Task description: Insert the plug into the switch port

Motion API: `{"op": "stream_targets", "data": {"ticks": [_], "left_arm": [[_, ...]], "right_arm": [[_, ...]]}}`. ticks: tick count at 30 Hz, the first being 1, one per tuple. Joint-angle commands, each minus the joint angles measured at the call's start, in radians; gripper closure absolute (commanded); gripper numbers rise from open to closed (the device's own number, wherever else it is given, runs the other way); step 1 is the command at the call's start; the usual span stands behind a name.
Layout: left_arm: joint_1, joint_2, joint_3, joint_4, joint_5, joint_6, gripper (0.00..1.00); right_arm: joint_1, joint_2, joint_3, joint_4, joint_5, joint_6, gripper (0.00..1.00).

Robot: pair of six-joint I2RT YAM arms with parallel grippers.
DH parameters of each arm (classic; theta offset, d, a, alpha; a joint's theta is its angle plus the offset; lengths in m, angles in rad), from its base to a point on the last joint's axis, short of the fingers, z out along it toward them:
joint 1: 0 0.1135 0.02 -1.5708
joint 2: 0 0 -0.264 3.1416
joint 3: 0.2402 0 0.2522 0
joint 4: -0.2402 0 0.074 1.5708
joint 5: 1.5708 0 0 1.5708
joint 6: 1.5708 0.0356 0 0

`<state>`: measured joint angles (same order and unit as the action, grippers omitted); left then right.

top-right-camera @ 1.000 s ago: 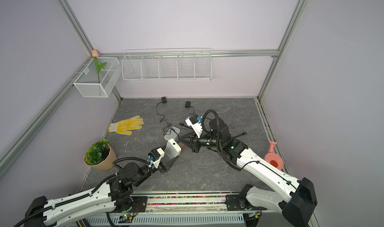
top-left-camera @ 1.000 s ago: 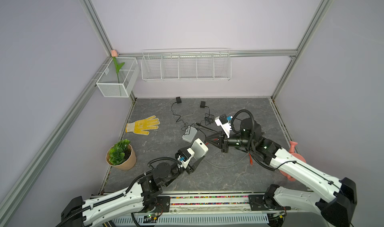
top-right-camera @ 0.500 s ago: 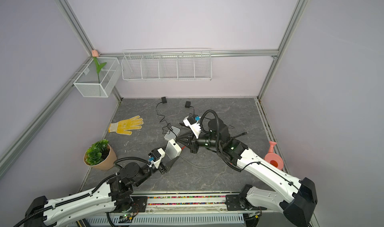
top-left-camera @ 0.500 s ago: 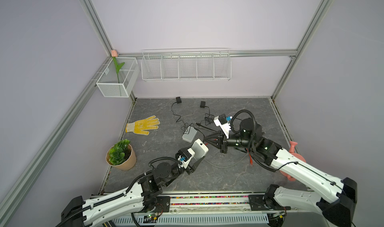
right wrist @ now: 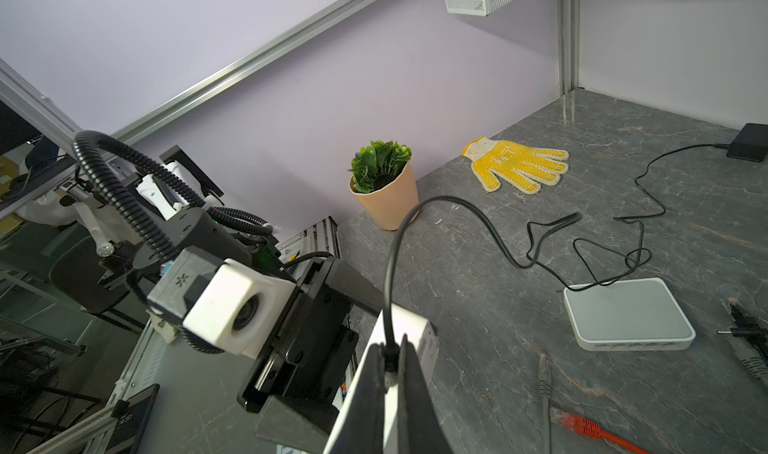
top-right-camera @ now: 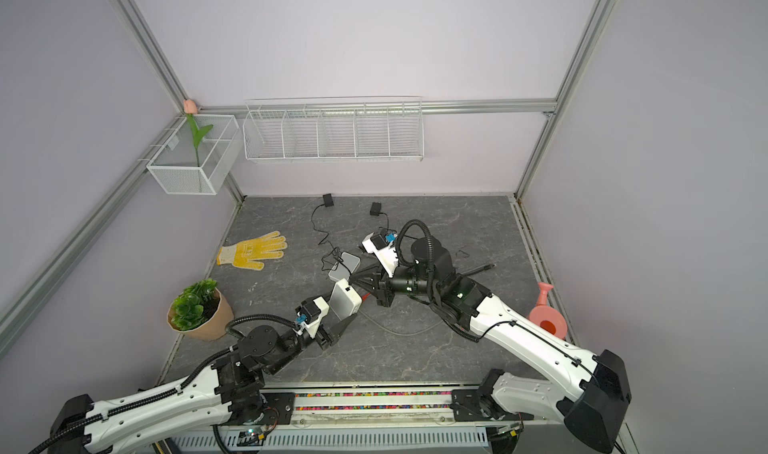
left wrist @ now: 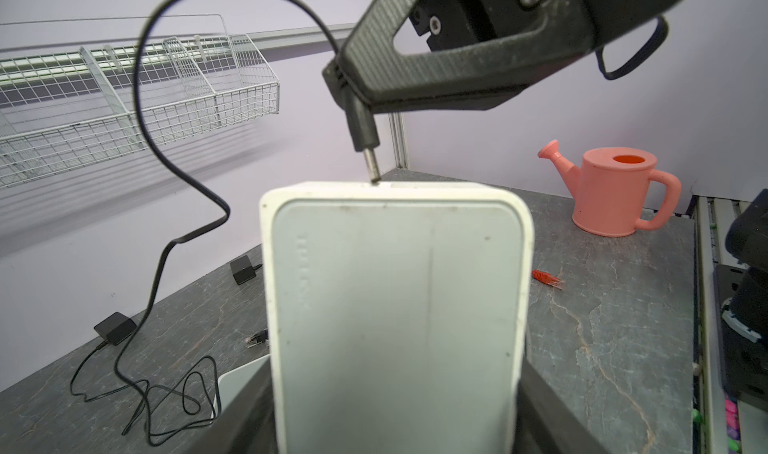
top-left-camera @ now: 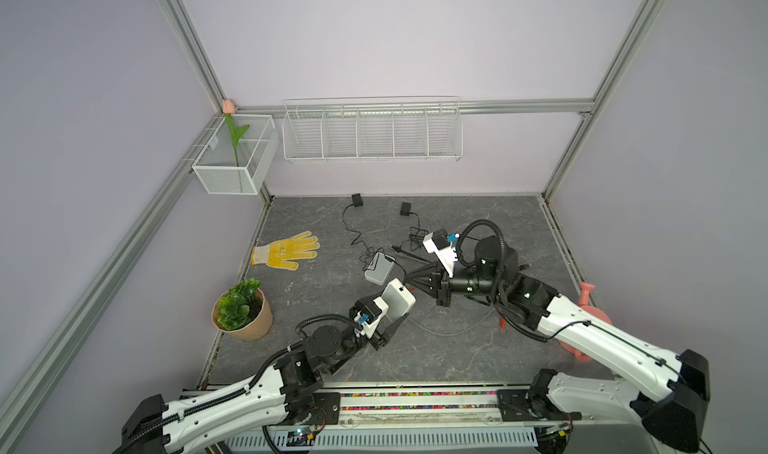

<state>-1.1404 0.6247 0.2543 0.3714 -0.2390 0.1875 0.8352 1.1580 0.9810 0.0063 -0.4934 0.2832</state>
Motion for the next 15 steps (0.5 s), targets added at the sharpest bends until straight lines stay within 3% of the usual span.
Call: {"op": "stream_targets", "data": {"ticks": [1,15], "left_arm": [[-0.006,-0.008,-0.006,0.016,-0.004,-0.012,1.0],[-0.005,-0.02,0.009,-0.021,-0.028,-0.024,1.0]], "right_arm": [[0.008,0.015,0.019,0.023,-0.001,-0.013,0.93],[0.018,0.02,-0.016,0.037,-0.003,-0.008,0.93]]}}
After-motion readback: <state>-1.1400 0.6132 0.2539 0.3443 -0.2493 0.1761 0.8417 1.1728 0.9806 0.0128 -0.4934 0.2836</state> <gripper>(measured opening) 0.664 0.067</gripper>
